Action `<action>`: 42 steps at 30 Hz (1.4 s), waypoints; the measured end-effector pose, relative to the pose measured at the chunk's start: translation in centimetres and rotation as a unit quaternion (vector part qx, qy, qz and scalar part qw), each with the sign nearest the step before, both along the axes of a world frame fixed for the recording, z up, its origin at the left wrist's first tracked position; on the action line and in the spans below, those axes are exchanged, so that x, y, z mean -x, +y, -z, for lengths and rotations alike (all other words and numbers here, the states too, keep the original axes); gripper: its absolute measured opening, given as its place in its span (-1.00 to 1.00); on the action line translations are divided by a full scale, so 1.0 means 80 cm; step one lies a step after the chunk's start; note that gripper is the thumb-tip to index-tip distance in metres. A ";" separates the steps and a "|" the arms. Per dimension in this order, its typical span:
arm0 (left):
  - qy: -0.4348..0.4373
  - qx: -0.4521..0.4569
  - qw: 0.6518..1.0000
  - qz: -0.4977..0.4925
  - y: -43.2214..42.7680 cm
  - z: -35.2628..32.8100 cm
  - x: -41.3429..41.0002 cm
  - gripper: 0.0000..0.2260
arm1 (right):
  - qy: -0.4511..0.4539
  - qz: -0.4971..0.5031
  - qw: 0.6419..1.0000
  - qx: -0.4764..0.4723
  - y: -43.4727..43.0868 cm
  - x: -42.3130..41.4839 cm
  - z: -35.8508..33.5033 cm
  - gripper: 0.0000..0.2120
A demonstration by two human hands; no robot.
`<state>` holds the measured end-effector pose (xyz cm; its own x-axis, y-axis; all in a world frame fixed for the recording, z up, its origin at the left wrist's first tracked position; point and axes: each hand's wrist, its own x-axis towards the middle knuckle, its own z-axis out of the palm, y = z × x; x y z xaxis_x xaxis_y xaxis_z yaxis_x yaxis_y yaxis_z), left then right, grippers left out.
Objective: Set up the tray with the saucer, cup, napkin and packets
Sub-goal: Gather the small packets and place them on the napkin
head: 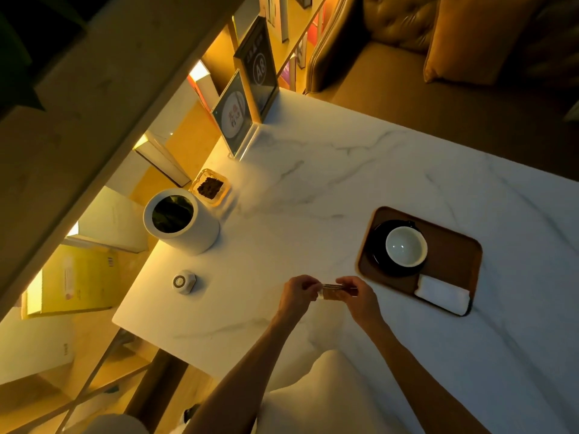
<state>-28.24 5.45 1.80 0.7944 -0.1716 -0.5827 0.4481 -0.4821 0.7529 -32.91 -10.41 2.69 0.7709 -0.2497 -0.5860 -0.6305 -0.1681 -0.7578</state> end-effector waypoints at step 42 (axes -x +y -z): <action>-0.022 -0.064 0.980 0.185 -0.447 0.001 -0.070 -0.90 | 0.059 0.274 0.956 0.086 -0.398 -0.012 0.029 -0.82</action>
